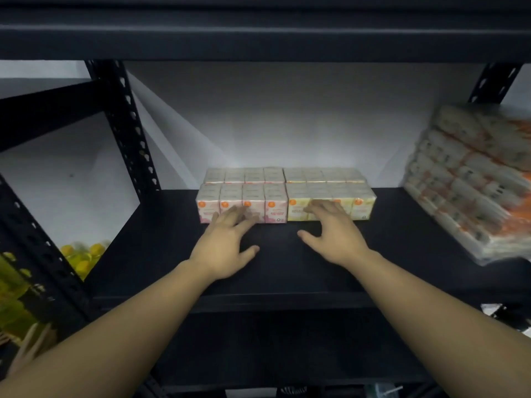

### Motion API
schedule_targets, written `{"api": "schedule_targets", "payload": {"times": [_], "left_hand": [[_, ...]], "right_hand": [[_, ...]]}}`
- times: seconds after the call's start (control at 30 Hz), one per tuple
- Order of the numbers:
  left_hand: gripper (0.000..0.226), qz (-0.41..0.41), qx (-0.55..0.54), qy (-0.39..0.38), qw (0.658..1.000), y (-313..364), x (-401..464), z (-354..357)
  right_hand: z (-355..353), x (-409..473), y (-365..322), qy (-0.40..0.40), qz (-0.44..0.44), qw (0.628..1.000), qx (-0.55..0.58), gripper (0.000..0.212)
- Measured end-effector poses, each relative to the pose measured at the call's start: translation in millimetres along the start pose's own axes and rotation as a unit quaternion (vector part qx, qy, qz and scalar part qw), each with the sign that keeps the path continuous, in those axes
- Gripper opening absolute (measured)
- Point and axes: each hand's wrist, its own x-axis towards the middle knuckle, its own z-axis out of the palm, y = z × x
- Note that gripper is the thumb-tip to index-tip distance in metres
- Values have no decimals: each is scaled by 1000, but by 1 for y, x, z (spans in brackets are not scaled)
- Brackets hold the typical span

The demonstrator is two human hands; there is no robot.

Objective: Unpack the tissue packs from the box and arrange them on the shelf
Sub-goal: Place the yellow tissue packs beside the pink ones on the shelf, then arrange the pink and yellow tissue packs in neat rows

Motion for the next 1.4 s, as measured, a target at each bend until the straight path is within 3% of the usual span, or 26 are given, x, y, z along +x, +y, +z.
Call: {"api": "schedule_targets", "payload": {"times": [0.2,0.53,0.7,0.97,1.33,1.4], "left_hand": [[59,-39,-61,-54,996,-6,-34,16],[60,-4,-38,-25,999,12,-83,26],[74,1,48,11,999,28,-123,41],[87,-40,-12,-11,999,65,-205,75],[69,-125,-83,-200,968,61,-323,211],[66,-138,-90,-230,959,52,-336,244]], "right_hand": [[29,-41,-26,-81,76,994,-1,59],[44,-108,-49,-42,77,995,-57,61],[54,-142,-57,-41,60,991,-113,72],[77,-226,-47,50,13,999,4,51],[189,-351,4,-194,127,971,62,60],[215,-366,15,-233,150,959,64,50]]}}
